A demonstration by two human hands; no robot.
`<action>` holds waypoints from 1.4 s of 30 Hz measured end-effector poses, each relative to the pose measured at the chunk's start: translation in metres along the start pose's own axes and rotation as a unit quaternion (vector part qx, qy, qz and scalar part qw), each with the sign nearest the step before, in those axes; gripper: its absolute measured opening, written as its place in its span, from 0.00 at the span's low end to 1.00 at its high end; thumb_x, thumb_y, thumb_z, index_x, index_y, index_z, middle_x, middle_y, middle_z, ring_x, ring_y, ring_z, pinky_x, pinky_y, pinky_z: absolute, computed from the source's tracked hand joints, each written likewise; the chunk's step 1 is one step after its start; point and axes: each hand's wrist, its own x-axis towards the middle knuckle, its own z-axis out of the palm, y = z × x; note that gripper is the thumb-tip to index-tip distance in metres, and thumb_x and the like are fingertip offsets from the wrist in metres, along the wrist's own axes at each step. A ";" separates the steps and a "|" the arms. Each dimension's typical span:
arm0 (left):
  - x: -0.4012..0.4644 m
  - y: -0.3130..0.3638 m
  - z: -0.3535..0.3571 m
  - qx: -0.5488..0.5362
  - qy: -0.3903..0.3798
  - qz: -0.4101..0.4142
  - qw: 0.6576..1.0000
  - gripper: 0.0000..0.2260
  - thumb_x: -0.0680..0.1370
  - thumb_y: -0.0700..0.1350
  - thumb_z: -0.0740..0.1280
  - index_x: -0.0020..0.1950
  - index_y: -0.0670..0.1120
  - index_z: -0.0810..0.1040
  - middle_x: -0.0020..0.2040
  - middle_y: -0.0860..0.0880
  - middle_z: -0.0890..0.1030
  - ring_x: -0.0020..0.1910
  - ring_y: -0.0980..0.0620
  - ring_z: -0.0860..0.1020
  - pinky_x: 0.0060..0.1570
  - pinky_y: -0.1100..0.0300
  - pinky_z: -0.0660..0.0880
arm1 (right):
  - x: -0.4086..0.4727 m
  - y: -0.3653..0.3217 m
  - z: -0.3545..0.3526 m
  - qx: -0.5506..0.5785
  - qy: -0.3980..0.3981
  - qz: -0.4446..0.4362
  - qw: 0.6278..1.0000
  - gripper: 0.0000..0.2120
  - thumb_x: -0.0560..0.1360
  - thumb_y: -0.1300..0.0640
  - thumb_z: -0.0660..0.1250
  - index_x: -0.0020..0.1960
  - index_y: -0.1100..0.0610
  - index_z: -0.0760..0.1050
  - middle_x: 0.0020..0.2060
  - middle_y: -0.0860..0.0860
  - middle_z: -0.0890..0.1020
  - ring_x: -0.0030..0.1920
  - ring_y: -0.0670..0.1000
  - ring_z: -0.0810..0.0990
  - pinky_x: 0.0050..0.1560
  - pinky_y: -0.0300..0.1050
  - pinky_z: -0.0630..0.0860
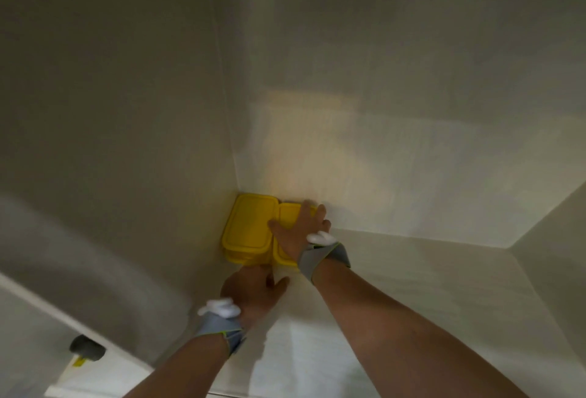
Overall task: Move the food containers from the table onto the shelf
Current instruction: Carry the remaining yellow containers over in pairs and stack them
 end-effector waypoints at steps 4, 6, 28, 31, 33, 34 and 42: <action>0.002 0.001 0.003 -0.031 0.043 0.025 0.998 0.25 0.68 0.71 0.56 0.26 0.51 0.64 0.24 0.51 0.69 0.32 0.51 0.76 0.31 0.58 0.60 | 0.001 0.007 -0.003 0.014 0.016 0.014 1.000 0.41 0.75 0.32 0.57 0.80 0.49 0.47 0.79 0.53 0.51 0.76 0.62 0.58 0.69 0.59 0.63; 0.004 0.006 0.003 -0.040 0.071 0.056 0.995 0.24 0.70 0.69 0.57 0.25 0.53 0.60 0.25 0.49 0.73 0.29 0.50 0.76 0.29 0.59 0.58 | 0.000 0.014 -0.007 0.004 0.027 0.029 0.999 0.36 0.77 0.36 0.57 0.79 0.50 0.50 0.77 0.55 0.56 0.73 0.62 0.62 0.68 0.58 0.64; 0.004 0.020 -0.008 -0.053 0.012 0.077 0.996 0.14 0.82 0.54 0.58 0.40 0.50 0.72 0.44 0.44 0.81 0.46 0.42 0.78 0.37 0.54 0.62 | 0.014 0.043 -0.012 0.083 0.000 0.067 0.994 0.34 0.72 0.36 0.53 0.73 0.52 0.62 0.68 0.57 0.73 0.60 0.63 0.77 0.59 0.59 0.76; 0.001 0.021 -0.011 -0.060 0.003 0.075 0.995 0.14 0.82 0.54 0.58 0.38 0.51 0.69 0.42 0.45 0.81 0.45 0.43 0.78 0.36 0.55 0.62 | 0.009 0.049 -0.018 0.074 0.015 0.082 0.994 0.33 0.75 0.34 0.52 0.74 0.51 0.61 0.71 0.57 0.70 0.63 0.64 0.75 0.61 0.57 0.73; -0.004 0.019 -0.013 -0.060 0.002 0.074 0.995 0.15 0.82 0.55 0.58 0.37 0.51 0.68 0.42 0.45 0.80 0.45 0.43 0.78 0.37 0.55 0.63 | 0.005 0.055 -0.022 0.058 0.025 0.097 0.993 0.31 0.76 0.33 0.50 0.72 0.50 0.62 0.71 0.57 0.70 0.65 0.63 0.74 0.61 0.56 0.69; -0.010 0.018 -0.017 -0.059 0.002 0.079 0.995 0.15 0.82 0.55 0.58 0.37 0.51 0.68 0.42 0.45 0.81 0.45 0.43 0.78 0.37 0.55 0.63 | -0.004 0.058 -0.028 0.054 0.035 0.106 0.992 0.30 0.76 0.33 0.49 0.71 0.49 0.63 0.71 0.56 0.69 0.65 0.62 0.74 0.61 0.56 0.68; -0.041 0.015 -0.044 -0.057 0.011 0.175 0.983 0.16 0.82 0.54 0.58 0.37 0.49 0.71 0.39 0.44 0.79 0.40 0.41 0.78 0.36 0.55 0.63 | -0.079 0.071 -0.064 0.002 0.098 0.106 0.989 0.28 0.79 0.36 0.50 0.74 0.49 0.61 0.69 0.55 0.68 0.68 0.60 0.70 0.66 0.58 0.69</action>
